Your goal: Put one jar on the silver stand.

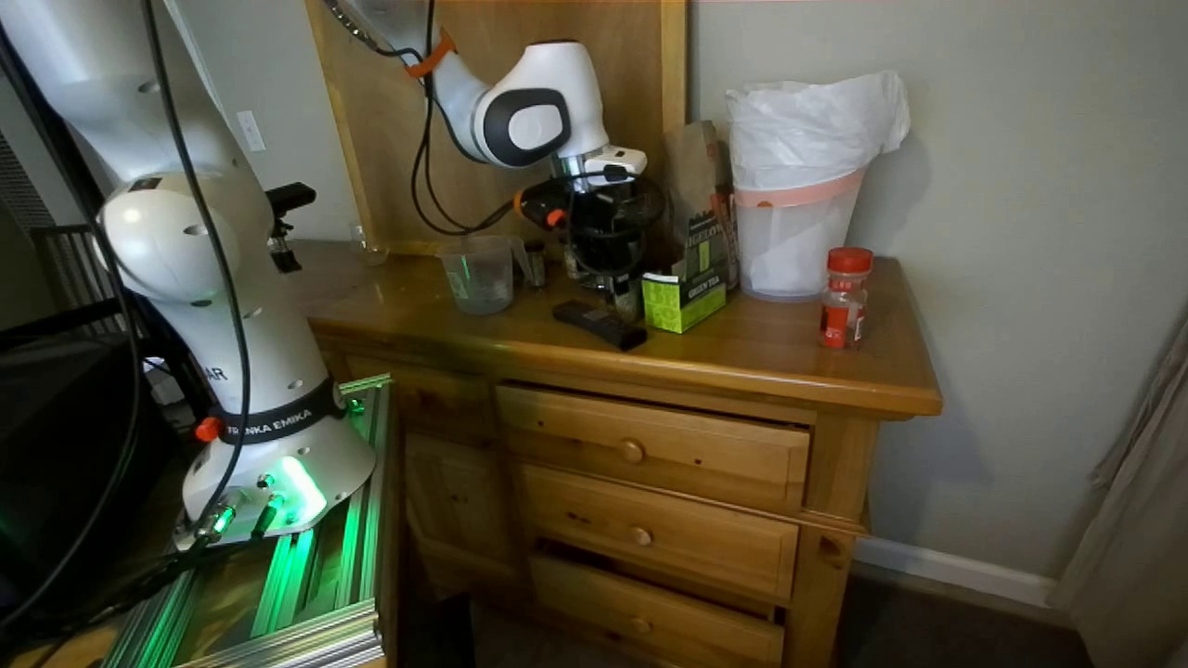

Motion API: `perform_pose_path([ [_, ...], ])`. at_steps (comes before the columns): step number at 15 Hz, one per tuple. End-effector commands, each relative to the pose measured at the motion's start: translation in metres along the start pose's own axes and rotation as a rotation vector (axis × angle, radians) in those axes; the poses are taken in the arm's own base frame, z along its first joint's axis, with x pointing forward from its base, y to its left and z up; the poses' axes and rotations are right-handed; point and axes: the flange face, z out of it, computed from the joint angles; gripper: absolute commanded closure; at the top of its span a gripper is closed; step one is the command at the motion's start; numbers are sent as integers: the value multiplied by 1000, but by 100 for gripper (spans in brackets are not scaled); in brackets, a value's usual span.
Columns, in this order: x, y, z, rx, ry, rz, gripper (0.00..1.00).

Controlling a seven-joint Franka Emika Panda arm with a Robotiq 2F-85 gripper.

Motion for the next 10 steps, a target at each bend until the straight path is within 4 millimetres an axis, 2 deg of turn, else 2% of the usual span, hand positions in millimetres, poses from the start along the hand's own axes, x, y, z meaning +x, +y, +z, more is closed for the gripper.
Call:
perform_pose_path([
  [1, 5, 4, 8, -4, 42, -17, 7],
  [6, 9, 6, 4, -14, 88, -29, 16],
  [7, 10, 7, 3, -16, 91, -30, 15],
  [9, 10, 7, 4, -13, 85, -31, 21],
  [10, 9, 7, 4, -12, 80, -31, 31],
])
